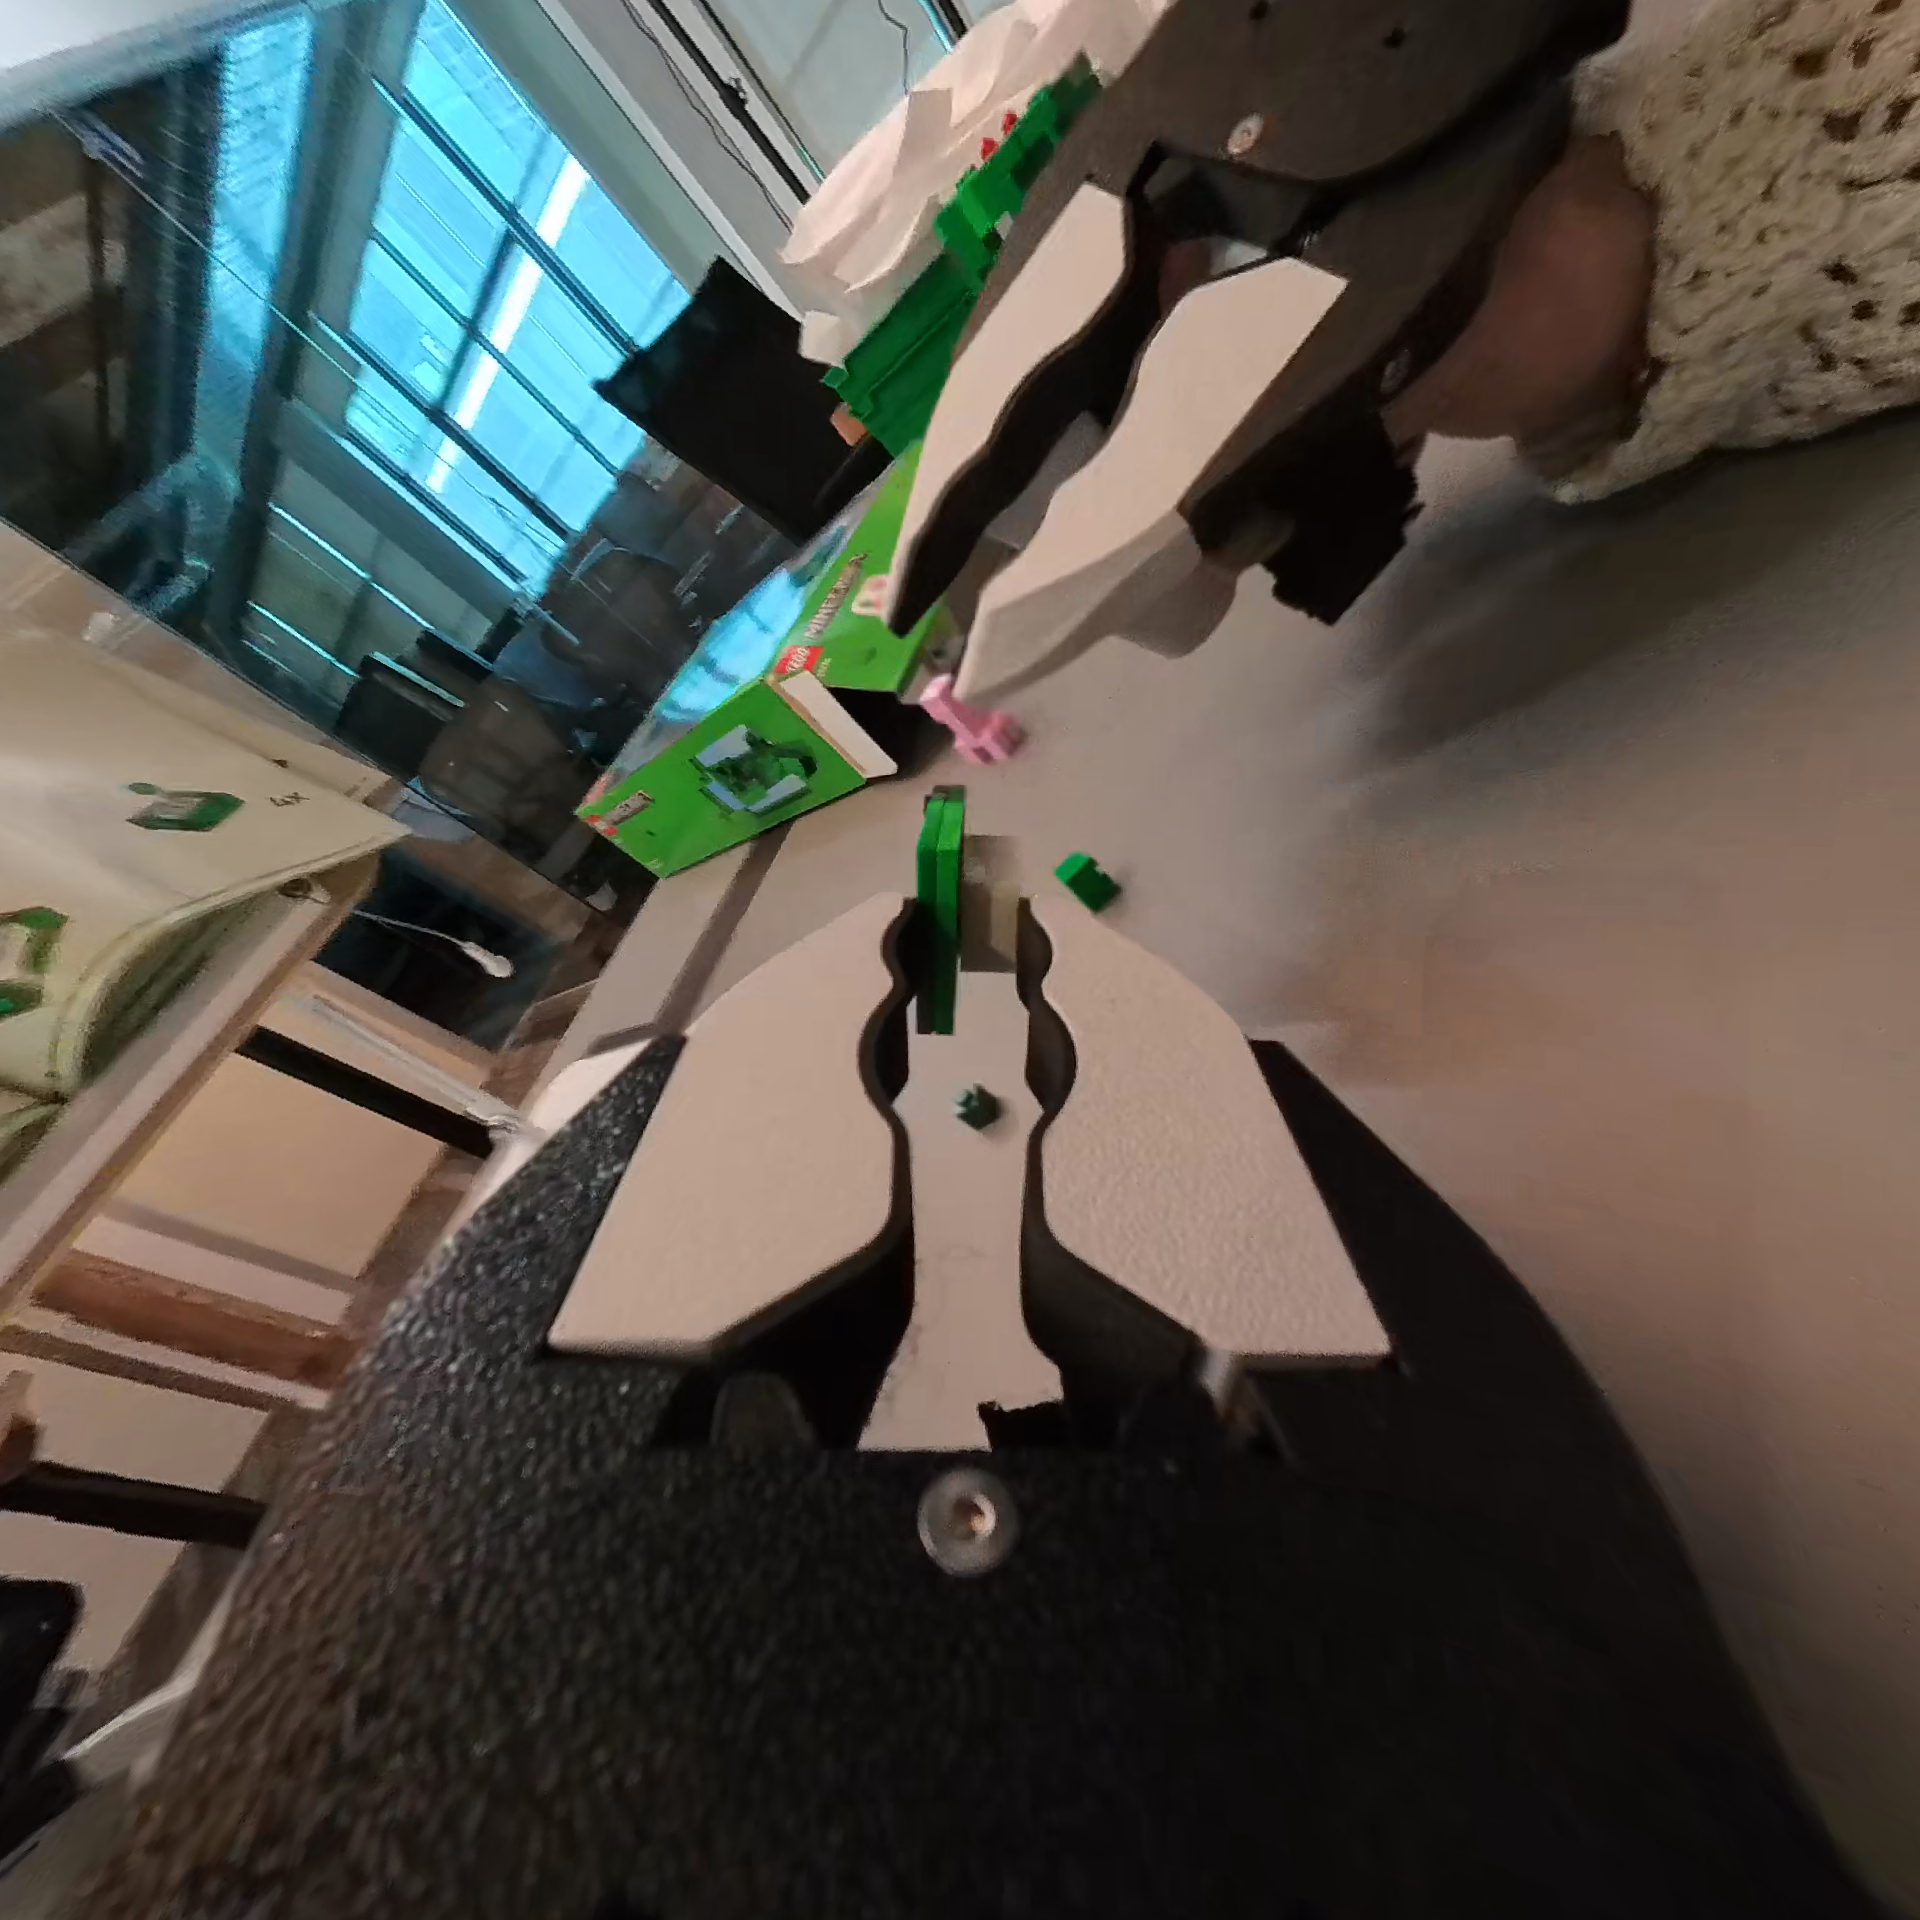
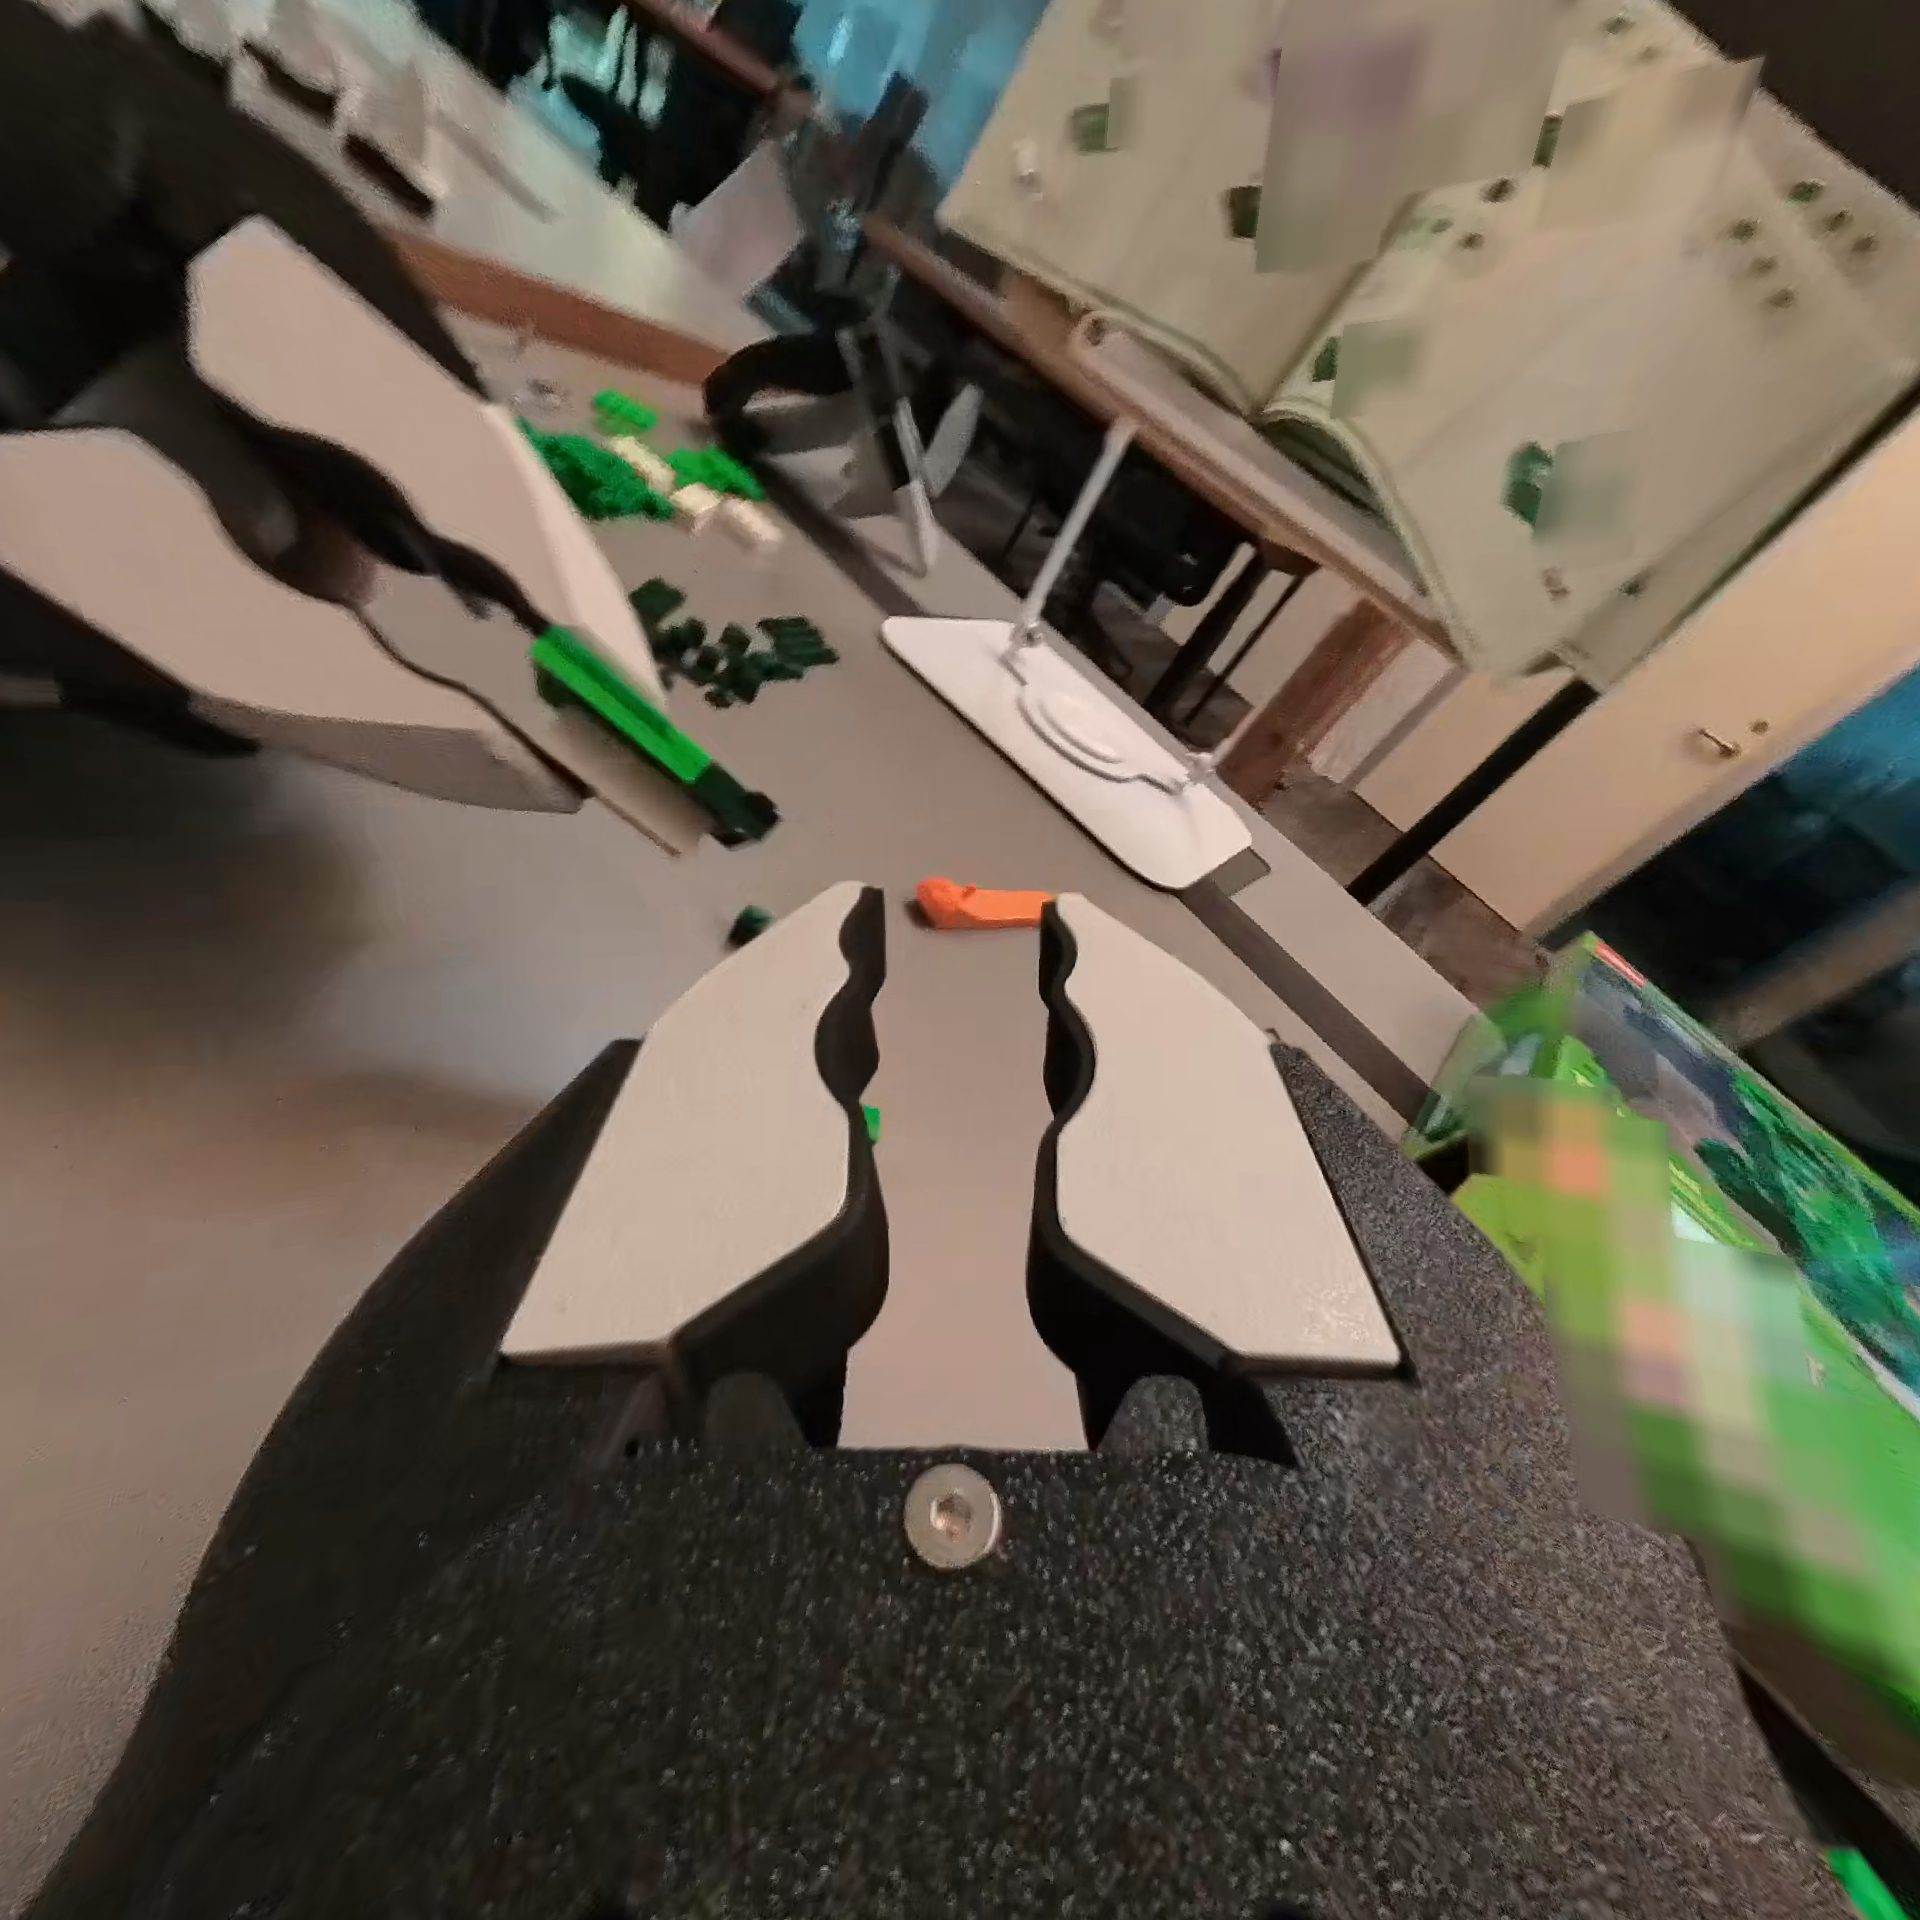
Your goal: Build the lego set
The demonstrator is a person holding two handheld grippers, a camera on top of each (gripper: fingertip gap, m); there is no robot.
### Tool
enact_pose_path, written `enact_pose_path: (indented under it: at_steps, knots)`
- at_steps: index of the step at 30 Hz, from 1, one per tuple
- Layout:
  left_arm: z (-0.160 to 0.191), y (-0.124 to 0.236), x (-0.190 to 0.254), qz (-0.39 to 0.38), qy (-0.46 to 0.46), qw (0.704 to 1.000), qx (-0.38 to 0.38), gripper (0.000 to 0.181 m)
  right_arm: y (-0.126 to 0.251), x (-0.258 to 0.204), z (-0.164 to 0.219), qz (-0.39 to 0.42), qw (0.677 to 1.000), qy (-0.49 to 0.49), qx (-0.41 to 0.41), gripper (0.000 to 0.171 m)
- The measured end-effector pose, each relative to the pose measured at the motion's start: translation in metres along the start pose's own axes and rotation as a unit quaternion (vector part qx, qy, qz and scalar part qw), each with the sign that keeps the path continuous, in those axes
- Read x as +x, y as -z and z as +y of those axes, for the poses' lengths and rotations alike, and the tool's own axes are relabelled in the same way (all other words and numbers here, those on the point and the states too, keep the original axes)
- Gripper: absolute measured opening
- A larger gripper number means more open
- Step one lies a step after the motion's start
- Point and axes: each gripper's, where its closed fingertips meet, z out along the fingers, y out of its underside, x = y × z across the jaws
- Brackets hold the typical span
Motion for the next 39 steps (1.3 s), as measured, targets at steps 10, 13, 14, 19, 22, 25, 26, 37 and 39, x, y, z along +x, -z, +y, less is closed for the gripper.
enact_pose_path:
  at_steps: [10, 13, 14, 19, 22, 25, 26, 37, 39]
  knots:
    - [-0.018, 0.008, -0.003, -0.095, -0.219, 0.971, 0.005, 0.017, 0.002, 0.013, -0.004, 0.026, 0.996, -0.07, 0.037, 0.02]
    - [-0.02, 0.007, 0.004, -0.079, -0.221, 0.972, 0.011, 0.017, 0.004, 0.012, -0.01, 0.013, 0.995, -0.084, 0.055, 0.019]
    - [-0.02, 0.007, 0.005, -0.073, -0.218, 0.973, 0.014, 0.017, 0.005, 0.009, -0.012, -0.004, 0.994, -0.089, 0.064, 0.019]
    - [-0.026, 0.009, 0.008, -0.05, -0.179, 0.982, 0.043, 0.017, 0.015, -0.009, -0.025, -0.116, 0.981, -0.117, 0.106, 0.019]
    - [-0.022, 0.009, 0.008, -0.045, -0.168, 0.984, 0.039, 0.017, 0.019, -0.003, -0.028, -0.111, 0.978, -0.129, 0.118, 0.019]
    - [-0.021, 0.008, 0.008, -0.041, -0.16, 0.986, 0.038, 0.017, 0.019, 0.003, -0.029, -0.097, 0.977, -0.141, 0.126, 0.018]
    - [-0.021, 0.008, 0.009, -0.039, -0.156, 0.986, 0.037, 0.017, 0.019, 0.005, -0.028, -0.088, 0.978, -0.143, 0.126, 0.017]
    - [-0.017, 0.012, -0.004, -0.006, 0.011, 0.997, 0.074, 0.017, 0.011, 0.014, -0.016, -0.017, 0.988, -0.116, 0.102, 0.011]
    - [-0.018, 0.014, -0.008, 0.001, 0.052, 0.995, 0.09, 0.017, 0.009, 0.013, -0.013, -0.015, 0.989, -0.114, 0.097, 0.01]
